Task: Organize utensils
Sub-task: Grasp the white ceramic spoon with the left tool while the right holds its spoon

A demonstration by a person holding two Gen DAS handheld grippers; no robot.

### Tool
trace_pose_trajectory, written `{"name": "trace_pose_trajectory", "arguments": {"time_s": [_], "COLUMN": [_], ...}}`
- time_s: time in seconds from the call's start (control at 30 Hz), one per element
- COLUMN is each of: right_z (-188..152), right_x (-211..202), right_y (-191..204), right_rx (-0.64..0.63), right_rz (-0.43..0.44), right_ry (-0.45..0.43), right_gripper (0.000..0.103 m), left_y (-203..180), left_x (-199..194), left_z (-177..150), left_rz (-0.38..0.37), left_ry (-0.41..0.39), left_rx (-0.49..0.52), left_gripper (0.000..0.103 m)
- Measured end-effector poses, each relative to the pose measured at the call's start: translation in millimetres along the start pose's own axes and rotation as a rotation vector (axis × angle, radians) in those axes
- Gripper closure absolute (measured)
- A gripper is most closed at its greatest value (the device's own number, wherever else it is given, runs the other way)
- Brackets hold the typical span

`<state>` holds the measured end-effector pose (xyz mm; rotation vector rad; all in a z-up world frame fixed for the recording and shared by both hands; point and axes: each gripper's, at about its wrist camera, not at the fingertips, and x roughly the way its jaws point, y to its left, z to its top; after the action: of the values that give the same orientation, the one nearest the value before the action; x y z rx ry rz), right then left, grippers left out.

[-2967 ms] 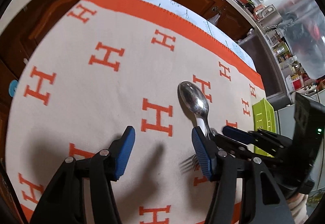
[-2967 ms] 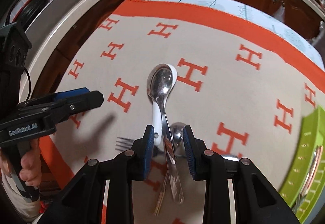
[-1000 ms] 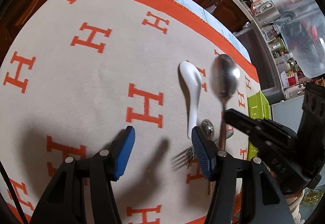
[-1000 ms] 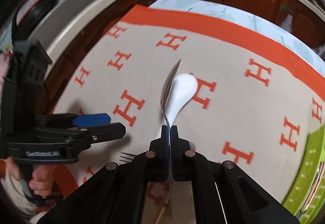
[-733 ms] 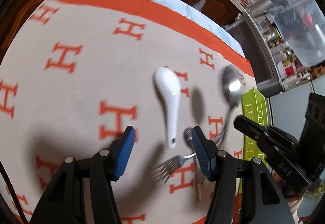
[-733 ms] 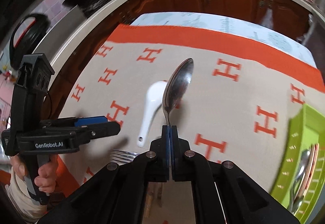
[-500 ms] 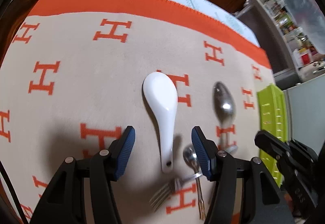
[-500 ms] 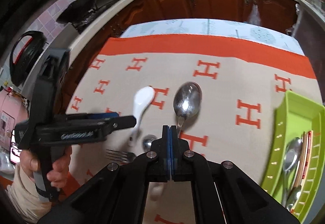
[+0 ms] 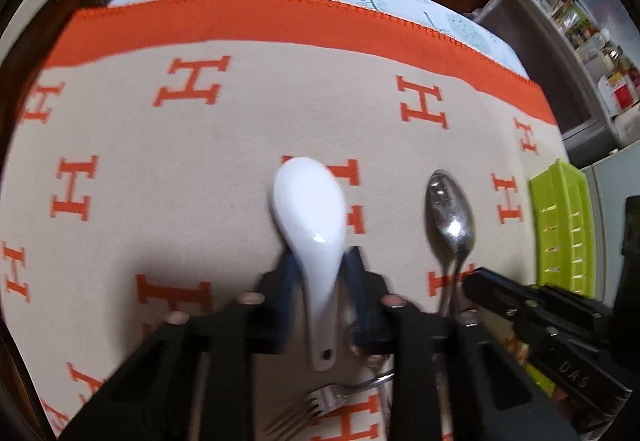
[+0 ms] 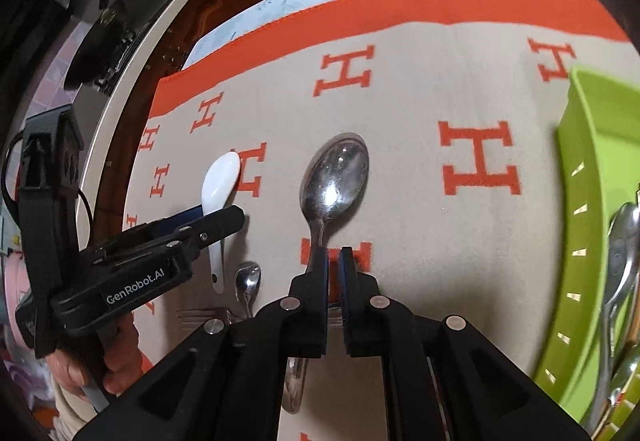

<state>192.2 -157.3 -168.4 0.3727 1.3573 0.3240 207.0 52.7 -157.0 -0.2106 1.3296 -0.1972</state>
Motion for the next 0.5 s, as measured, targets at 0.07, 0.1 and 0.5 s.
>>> {"name": "trace_pose_trajectory", "arguments": {"time_s": [0.07,0.1,0.5], "right_z": [0,1,5], "right_x": [2,3,23], "right_y": [-3,-4,26], "right_rx": [0.008,0.011,-0.114], "right_rz": [0.016,0.021,-0.017], "right_ry": [-0.004,-0.008,-0.061], "right_gripper": [0.094,0.091,0.084], "left_y": [6,8,37], "left_x": [0,1,2], "left_z": [1,1,-10], "left_rz": [-0.059,-0.084,-0.297], "left_ry": [0.007,0.009,0.034], "left_rx": [-0.034,-0.044,-0.201], "left_gripper": [0.089,0.09,0.098]}}
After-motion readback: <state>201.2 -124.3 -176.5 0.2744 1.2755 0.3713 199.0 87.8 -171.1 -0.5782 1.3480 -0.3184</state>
